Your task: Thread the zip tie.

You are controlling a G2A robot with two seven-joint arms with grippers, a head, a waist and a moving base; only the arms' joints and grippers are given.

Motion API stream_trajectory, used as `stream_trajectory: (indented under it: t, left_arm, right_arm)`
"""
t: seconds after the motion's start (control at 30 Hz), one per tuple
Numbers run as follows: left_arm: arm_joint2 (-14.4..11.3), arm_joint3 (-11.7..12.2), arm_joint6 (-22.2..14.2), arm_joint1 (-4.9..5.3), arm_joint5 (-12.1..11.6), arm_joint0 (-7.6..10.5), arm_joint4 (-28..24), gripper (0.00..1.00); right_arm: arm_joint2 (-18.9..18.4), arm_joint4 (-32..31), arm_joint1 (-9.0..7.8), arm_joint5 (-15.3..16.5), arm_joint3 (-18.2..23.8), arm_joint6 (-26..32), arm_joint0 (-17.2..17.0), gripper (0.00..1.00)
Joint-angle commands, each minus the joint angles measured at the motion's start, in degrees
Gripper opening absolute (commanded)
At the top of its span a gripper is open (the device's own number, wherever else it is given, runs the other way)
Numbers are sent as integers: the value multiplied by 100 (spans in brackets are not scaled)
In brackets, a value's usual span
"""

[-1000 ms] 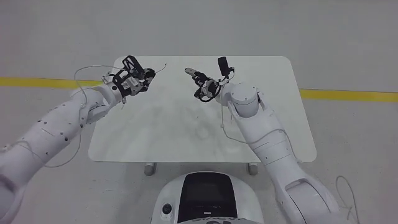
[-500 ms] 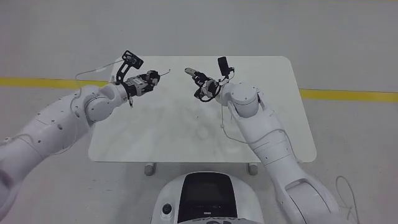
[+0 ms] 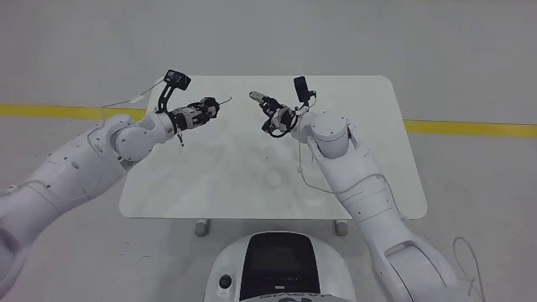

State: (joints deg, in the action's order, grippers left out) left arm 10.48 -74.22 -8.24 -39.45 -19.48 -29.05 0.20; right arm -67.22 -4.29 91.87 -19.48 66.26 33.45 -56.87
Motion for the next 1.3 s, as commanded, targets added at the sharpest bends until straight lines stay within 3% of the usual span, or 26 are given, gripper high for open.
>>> stream_trajectory:
  t: [0.0, 0.07, 0.17, 0.3, 0.43, 0.63, 0.77, 0.9, 1.03, 1.13, 1.27]
  left_arm:
    - [40, 46, -138, -15, 0, -85, -290, 0]
    - [116, 172, -415, -47, 0, -125, -689, 0]
    - [283, 299, -1303, -120, 0, -182, -1535, 0]
    - [524, 533, -2163, -231, 0, -288, -1870, 0]
    - [981, 880, -2830, -348, 0, -517, -2397, 0]
    - [1958, 1270, -3952, -586, 0, -1017, -3178, 0]
    - [2745, 1499, -4841, -776, 0, -1370, -3600, 0]
    - [3618, 1743, -5746, -1018, 0, -1713, -3765, 0]
    - [4326, 2066, -6565, -1292, 0, -2003, -4023, 0]
    - [4779, 2202, -7097, -1504, 0, -2107, -3867, 0]
    - [4820, 2178, -7083, -1520, 0, -2103, -3765, 0]
  right_arm:
    - [0, 0, 0, 0, 0, 0, 0, 100]
    - [0, 0, 0, 0, 0, 0, 0, 100]
    - [0, 0, 0, 0, 0, 0, 0, 100]
    - [0, 0, 0, 0, 0, 0, 0, 100]
    - [0, 0, 0, 0, 0, 0, 0, 100]
    - [0, 0, 0, 0, 0, 0, 0, 100]
    - [0, 0, 0, 0, 0, 0, 0, 100]
    - [0, 0, 0, 0, 0, 0, 0, 100]
    - [0, 0, 0, 0, 0, 0, 0, 100]
    - [0, 0, 0, 0, 0, 0, 0, 100]
    - [0, 0, 0, 0, 0, 0, 0, 100]
